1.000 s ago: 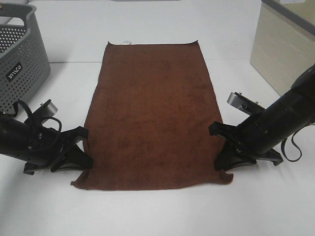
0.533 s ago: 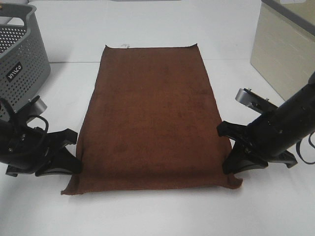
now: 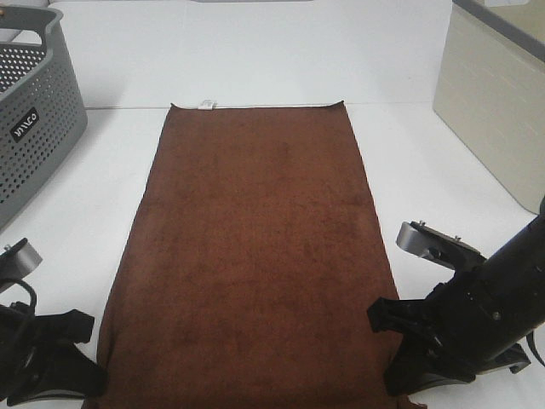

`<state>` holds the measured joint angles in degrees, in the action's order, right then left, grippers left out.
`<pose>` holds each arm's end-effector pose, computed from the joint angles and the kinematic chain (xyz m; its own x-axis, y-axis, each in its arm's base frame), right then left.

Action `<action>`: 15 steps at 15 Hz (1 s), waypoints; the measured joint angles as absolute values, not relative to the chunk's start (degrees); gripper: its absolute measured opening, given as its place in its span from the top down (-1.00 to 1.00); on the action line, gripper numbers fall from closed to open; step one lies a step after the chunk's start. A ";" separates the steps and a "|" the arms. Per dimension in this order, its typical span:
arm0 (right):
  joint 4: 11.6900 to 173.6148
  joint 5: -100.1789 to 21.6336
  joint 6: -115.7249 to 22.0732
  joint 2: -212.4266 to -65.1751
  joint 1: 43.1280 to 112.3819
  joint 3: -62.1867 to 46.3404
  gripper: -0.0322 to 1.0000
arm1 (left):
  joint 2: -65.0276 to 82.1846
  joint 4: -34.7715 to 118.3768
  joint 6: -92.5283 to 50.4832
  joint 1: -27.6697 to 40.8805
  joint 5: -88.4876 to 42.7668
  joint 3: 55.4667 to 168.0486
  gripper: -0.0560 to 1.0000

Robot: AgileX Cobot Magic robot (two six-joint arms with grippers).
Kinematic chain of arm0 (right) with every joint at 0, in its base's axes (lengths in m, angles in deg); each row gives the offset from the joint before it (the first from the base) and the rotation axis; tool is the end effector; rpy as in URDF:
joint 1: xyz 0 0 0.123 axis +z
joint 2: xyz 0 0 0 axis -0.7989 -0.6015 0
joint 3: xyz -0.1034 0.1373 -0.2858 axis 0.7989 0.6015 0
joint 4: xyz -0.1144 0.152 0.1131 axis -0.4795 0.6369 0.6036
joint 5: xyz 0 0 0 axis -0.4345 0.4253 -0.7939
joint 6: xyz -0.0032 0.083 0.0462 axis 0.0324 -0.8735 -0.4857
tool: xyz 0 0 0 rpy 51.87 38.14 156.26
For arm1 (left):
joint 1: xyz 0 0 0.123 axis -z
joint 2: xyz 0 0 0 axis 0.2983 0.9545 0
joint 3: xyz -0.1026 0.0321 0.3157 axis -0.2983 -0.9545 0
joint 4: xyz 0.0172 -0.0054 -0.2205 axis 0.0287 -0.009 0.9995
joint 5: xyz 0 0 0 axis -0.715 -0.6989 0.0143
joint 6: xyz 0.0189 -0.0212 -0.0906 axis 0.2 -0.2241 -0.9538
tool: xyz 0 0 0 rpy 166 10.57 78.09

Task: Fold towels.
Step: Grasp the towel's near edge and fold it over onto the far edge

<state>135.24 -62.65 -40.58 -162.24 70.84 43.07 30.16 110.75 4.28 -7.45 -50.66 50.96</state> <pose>0.1862 0.1014 0.1780 -0.9984 -0.0493 0.0263 -0.0336 0.9055 0.4231 0.1698 -0.0799 0.1718 -0.9878 -0.1490 -0.0445 -0.0988 0.8221 -0.5607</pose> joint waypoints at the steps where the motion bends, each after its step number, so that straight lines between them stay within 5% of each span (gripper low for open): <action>1: 135.46 -61.96 -41.50 -162.12 71.19 43.13 0.94 | 30.16 110.93 4.68 -7.45 -50.72 50.56 0.89; 6: 135.69 -60.64 -42.53 -162.12 71.36 39.29 0.94 | 30.27 111.38 3.42 -7.45 -51.58 54.52 0.89; 15: 116.33 -65.86 -56.80 -169.28 71.36 3.20 0.94 | 34.23 92.36 -23.05 -7.45 -49.06 85.51 0.89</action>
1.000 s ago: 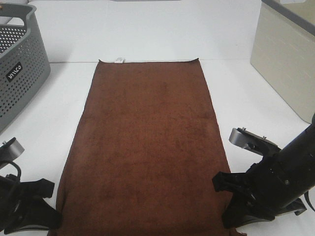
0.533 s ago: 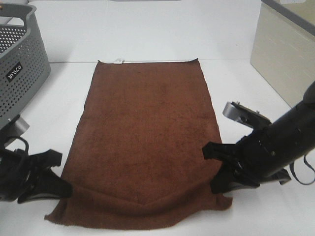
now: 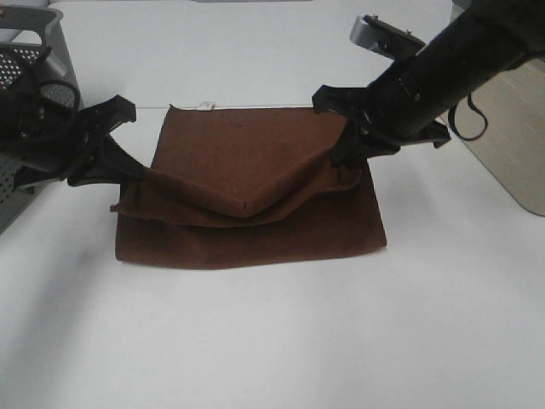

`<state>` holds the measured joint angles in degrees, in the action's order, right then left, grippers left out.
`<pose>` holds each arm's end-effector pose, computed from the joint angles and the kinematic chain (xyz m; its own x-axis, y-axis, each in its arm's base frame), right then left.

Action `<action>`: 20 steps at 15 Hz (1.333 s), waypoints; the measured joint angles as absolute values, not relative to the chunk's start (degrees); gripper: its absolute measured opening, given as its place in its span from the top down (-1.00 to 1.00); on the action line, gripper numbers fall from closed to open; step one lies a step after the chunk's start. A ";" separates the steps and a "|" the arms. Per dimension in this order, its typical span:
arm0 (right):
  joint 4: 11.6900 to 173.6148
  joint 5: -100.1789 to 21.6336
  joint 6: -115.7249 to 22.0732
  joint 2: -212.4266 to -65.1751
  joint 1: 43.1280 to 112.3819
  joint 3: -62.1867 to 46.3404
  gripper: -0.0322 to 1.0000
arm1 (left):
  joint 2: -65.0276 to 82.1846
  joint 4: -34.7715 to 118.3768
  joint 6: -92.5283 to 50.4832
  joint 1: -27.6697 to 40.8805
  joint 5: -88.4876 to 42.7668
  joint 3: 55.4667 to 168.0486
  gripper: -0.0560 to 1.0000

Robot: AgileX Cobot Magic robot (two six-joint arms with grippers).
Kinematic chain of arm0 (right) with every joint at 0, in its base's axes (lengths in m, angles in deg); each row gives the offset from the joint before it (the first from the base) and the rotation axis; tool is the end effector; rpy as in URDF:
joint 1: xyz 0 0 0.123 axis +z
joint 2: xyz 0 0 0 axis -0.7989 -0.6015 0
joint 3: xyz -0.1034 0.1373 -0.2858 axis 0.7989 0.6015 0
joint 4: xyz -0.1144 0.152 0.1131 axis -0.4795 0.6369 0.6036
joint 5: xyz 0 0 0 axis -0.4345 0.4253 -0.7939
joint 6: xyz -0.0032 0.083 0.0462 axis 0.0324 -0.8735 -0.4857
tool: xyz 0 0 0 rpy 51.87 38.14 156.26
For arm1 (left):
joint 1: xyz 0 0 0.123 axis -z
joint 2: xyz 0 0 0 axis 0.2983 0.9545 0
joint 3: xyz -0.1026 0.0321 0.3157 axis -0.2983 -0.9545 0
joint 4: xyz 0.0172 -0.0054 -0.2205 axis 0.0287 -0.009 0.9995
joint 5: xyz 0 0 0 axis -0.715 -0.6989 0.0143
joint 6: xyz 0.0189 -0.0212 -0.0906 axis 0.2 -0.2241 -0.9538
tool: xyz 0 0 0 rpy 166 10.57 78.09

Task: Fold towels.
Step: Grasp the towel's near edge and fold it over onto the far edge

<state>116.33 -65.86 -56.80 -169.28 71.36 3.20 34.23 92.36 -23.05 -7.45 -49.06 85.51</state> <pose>0.3351 0.1418 0.2693 -0.9115 -0.0660 -0.4060 -0.2316 0.8981 0.3740 0.3088 -0.0975 0.2515 -0.9020 -0.2765 -0.3316 -0.0247 0.7998 -0.5998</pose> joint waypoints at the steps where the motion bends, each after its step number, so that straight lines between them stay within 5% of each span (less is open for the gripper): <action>1: 113.58 -66.66 -58.29 -171.63 71.36 -1.50 0.94 | 36.81 91.16 -24.77 -7.45 -48.83 88.89 0.89; 13: 105.33 -69.01 -60.64 -198.90 65.46 -43.56 0.94 | 64.31 89.95 -26.89 -7.45 -37.77 129.11 0.89; 20: 104.07 -60.64 -58.52 -208.42 65.40 -49.97 0.94 | 77.03 90.47 -27.06 -7.45 -30.72 141.72 0.89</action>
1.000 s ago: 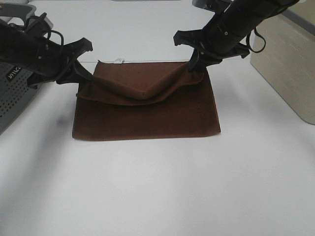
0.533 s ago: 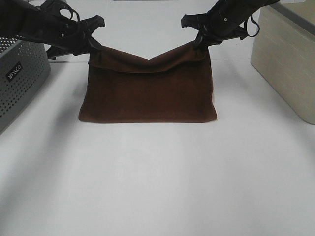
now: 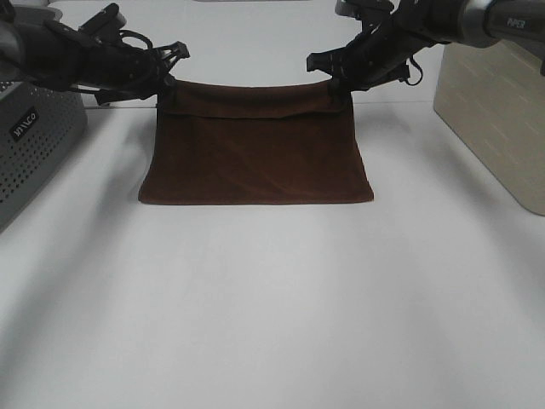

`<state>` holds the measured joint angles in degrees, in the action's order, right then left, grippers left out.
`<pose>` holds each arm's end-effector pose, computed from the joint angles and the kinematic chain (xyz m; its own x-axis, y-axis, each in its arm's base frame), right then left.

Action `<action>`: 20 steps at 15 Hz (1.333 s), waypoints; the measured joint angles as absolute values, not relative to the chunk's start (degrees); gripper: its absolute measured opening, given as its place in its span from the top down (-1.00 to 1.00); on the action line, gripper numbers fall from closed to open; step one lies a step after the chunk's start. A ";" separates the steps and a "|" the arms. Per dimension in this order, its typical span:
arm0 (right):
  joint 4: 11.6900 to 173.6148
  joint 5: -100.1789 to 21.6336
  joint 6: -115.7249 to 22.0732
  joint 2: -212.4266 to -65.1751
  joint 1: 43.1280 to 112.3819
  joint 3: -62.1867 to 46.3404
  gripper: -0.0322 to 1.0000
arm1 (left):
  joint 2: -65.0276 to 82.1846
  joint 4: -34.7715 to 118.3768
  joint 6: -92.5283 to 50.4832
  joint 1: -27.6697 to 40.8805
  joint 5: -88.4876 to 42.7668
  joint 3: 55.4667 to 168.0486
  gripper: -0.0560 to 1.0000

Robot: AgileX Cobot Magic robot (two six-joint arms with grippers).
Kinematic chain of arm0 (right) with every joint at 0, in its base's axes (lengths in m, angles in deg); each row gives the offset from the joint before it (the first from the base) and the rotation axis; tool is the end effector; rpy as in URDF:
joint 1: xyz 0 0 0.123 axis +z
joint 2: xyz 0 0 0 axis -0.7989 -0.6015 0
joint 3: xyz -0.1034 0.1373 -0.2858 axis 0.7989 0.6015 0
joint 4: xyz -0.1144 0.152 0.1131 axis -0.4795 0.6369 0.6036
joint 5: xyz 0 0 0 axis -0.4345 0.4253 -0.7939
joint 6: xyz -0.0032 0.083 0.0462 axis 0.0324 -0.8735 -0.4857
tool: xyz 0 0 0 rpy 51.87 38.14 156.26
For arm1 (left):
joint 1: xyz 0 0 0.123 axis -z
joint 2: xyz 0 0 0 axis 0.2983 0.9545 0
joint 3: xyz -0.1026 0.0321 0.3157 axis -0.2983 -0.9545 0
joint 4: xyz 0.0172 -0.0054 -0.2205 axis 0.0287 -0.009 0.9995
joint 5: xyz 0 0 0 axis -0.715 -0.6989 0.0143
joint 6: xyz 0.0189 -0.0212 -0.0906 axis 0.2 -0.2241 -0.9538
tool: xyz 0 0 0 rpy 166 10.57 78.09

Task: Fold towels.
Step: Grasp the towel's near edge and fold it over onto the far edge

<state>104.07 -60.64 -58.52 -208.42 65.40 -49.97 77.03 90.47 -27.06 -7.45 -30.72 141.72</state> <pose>0.5555 0.1383 0.1913 -0.7157 -0.0581 -0.6960 -0.2590 0.9475 0.1872 0.5578 -0.1148 0.1703 -0.6180 -0.4452 -0.6479 -0.0285 0.8364 -0.5474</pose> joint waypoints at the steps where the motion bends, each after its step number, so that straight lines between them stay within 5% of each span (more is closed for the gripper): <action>1: 104.01 -59.27 -57.83 -209.16 65.40 -49.97 0.94 | 78.57 90.47 -27.06 -7.45 -30.78 143.44 0.89; 4: 104.01 -57.15 -57.54 -211.05 65.40 -49.97 0.65 | 80.12 90.18 -27.06 -7.45 -29.40 144.81 0.67; 7: 104.01 -57.04 -57.48 -211.62 65.40 -49.97 -0.27 | 80.12 90.01 -27.01 -7.45 -28.14 144.87 -0.25; 9: 103.04 -57.49 -57.48 -211.11 65.40 -49.97 -0.53 | 80.12 89.73 -27.01 -7.45 -28.37 144.87 -0.72; 20: 100.17 -86.03 -61.95 -203.14 65.40 -49.97 -0.59 | 74.68 70.24 -37.38 -7.62 -51.64 144.87 -0.85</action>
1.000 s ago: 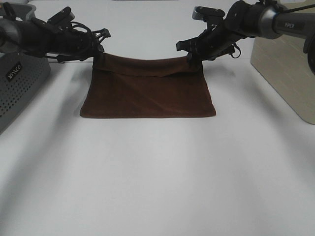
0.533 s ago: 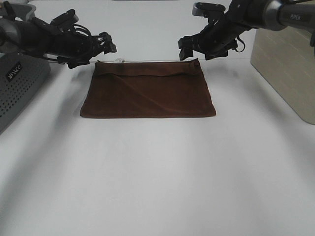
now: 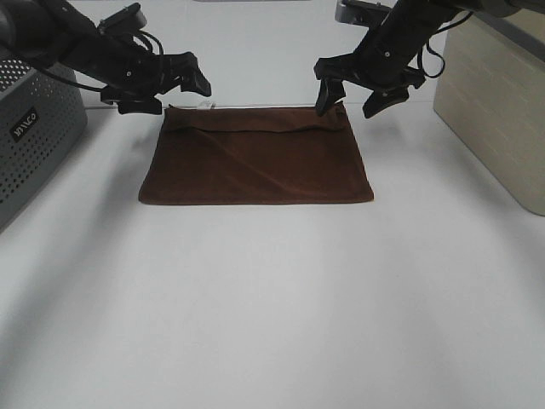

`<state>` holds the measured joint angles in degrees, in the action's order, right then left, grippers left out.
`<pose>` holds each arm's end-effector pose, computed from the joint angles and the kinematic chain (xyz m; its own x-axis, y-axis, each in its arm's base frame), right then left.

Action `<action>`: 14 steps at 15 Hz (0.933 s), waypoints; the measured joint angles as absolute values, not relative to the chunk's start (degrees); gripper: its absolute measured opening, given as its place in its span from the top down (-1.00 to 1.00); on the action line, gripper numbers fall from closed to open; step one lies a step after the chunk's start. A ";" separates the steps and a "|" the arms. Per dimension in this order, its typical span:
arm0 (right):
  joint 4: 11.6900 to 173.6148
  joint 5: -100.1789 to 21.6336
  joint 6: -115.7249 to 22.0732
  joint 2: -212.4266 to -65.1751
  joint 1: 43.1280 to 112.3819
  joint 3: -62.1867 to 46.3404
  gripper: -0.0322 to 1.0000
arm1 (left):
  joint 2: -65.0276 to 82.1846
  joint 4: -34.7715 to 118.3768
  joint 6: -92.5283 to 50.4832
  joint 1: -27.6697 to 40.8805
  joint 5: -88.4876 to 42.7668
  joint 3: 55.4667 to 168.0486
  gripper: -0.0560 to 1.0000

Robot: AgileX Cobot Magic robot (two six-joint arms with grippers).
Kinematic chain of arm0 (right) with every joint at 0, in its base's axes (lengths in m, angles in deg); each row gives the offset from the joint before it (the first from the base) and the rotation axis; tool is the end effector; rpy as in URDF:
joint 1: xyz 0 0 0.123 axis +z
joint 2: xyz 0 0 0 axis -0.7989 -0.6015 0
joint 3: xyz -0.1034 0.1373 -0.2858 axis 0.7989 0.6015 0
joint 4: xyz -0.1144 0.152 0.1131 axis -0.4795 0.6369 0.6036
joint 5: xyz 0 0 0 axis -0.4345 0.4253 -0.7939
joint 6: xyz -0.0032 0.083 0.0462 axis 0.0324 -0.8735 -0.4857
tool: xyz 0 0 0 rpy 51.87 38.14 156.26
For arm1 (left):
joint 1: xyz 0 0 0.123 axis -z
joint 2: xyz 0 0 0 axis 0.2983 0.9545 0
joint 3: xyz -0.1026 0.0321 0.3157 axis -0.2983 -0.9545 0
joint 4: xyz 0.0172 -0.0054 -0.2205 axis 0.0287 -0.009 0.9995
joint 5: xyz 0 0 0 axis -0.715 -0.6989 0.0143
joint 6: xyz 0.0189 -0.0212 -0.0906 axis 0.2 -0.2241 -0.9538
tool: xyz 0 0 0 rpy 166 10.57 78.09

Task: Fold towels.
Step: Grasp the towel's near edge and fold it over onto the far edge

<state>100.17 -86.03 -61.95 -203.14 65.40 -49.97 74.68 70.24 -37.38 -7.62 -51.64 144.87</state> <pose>0.5131 0.1340 0.2190 -0.8923 -0.1777 -0.4150 -0.2829 0.9364 0.2074 0.5362 -0.1268 0.1875 -0.8131 -0.1748 -0.5553 0.1378 0.8690 -0.4753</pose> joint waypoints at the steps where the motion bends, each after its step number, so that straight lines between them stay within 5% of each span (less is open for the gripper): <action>1: 100.23 -89.46 -62.53 -202.92 65.40 -49.97 -0.59 | 74.05 67.38 -40.76 -7.62 -54.61 144.87 -0.85; 5: 100.23 -95.54 -63.96 -198.45 65.40 -44.93 -0.56 | 66.66 52.88 -55.08 -7.62 -64.24 141.09 -0.85; 10: 104.35 -89.75 -61.90 -191.69 65.40 -28.03 -0.55 | 57.26 50.99 -57.14 -7.73 -59.71 119.83 -0.85; 14: 110.66 -85.97 -55.54 -191.57 65.40 -23.50 -0.55 | 56.69 50.94 -56.74 -8.13 -59.48 117.31 -0.85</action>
